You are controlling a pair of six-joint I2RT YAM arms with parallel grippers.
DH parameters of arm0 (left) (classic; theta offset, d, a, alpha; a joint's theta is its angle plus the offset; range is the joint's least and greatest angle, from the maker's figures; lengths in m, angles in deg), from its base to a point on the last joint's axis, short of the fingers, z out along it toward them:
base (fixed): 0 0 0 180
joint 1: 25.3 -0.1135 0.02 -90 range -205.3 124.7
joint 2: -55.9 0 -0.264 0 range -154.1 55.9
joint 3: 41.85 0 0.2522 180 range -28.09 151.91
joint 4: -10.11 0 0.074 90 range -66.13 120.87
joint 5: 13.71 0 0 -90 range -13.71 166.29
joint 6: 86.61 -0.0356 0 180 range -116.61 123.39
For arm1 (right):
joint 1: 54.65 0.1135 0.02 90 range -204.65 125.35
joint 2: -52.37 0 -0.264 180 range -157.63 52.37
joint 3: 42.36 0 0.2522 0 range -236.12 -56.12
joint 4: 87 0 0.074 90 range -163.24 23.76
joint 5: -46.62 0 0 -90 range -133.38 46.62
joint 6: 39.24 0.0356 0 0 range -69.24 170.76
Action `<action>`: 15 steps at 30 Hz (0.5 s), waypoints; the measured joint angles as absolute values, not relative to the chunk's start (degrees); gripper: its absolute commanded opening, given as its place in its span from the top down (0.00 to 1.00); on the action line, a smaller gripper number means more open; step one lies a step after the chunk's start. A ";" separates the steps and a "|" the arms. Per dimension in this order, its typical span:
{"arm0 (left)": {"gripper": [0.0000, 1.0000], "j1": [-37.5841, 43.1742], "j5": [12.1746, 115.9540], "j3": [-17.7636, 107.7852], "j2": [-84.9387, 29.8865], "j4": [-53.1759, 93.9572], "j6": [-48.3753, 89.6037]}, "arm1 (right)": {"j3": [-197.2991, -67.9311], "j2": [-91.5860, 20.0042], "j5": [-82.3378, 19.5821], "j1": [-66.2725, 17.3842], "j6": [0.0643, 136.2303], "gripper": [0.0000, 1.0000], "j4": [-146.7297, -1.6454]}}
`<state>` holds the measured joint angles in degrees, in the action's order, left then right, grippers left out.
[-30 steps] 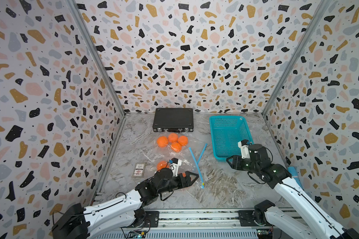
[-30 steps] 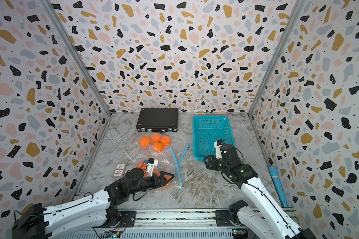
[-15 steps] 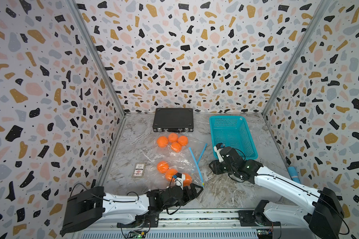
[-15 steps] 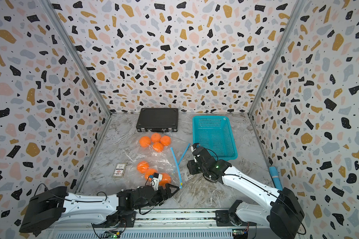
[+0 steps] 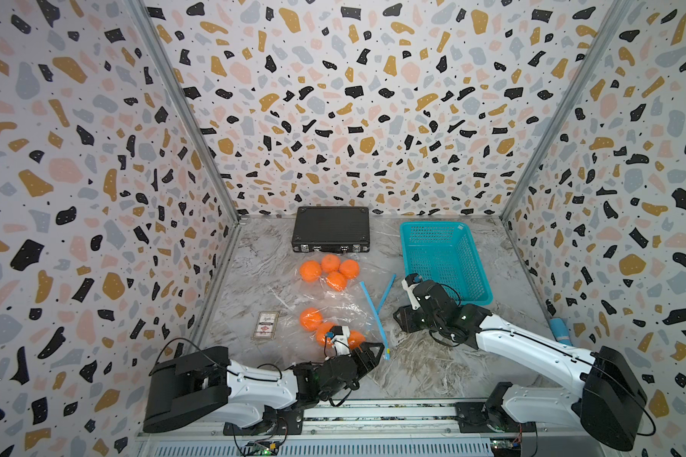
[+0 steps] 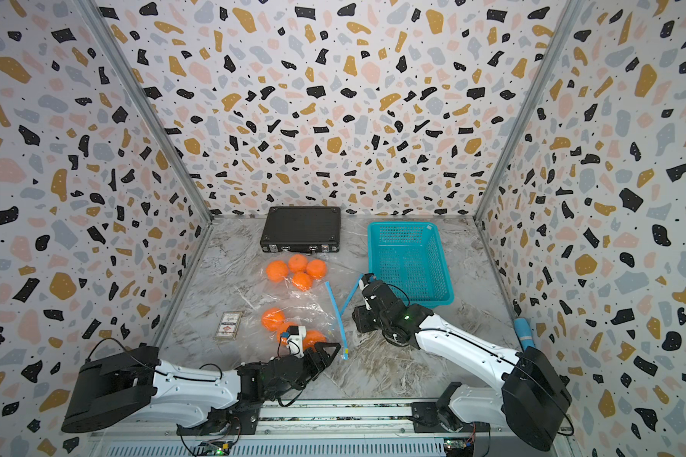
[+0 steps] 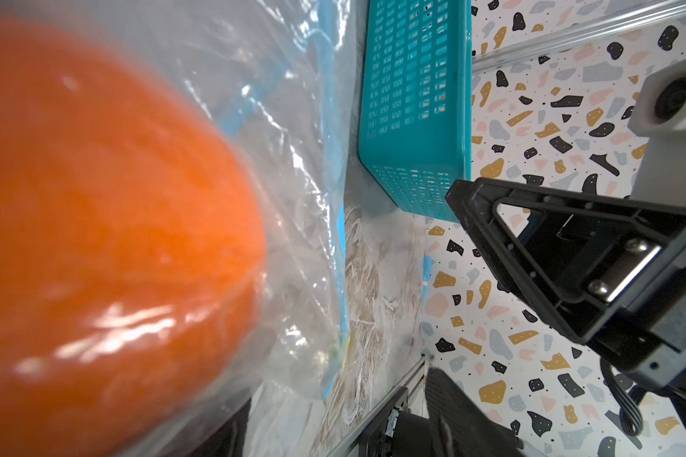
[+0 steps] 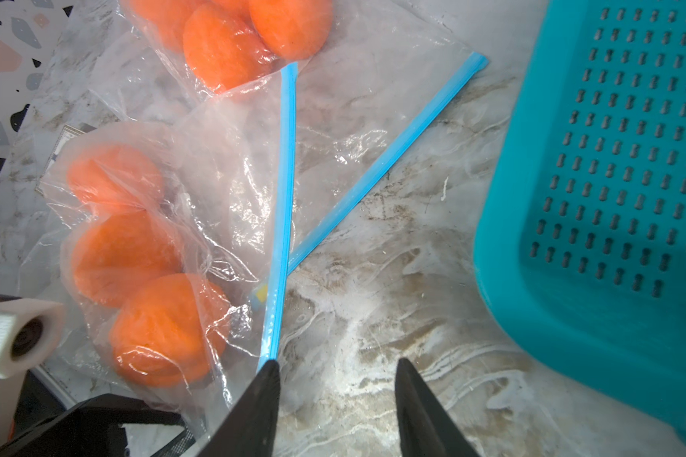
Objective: Open the zip-top bag and take out the orange
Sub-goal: Pick up the zipper food storage bag at the center of the board.
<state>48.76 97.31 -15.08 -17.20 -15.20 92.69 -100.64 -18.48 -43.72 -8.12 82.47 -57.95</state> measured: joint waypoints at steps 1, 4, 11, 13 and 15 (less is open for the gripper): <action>0.28 48.76 97.44 -14.90 -17.83 -15.37 92.76 | -100.64 -18.63 -43.72 -8.12 82.34 0.50 -58.12; 0.26 48.76 97.44 -13.57 -21.04 -16.18 93.06 | -100.64 -18.91 -43.61 -8.12 81.99 0.51 -58.34; 0.56 48.76 99.32 -13.46 -33.15 -31.85 93.48 | -100.61 -18.91 -43.63 -8.12 81.37 0.51 -58.47; 0.63 48.78 100.41 -14.12 -36.45 -38.26 92.87 | -100.40 -18.91 -43.63 -8.12 81.35 0.51 -58.69; 0.68 48.76 101.31 -14.44 -39.97 -44.46 92.17 | -100.07 -18.91 -43.63 -8.12 81.31 0.51 -58.69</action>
<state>48.76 101.31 -14.44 -39.97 -44.46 92.17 -100.07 -18.91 -43.63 -8.12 81.31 -58.69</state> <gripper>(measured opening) 0.360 0.494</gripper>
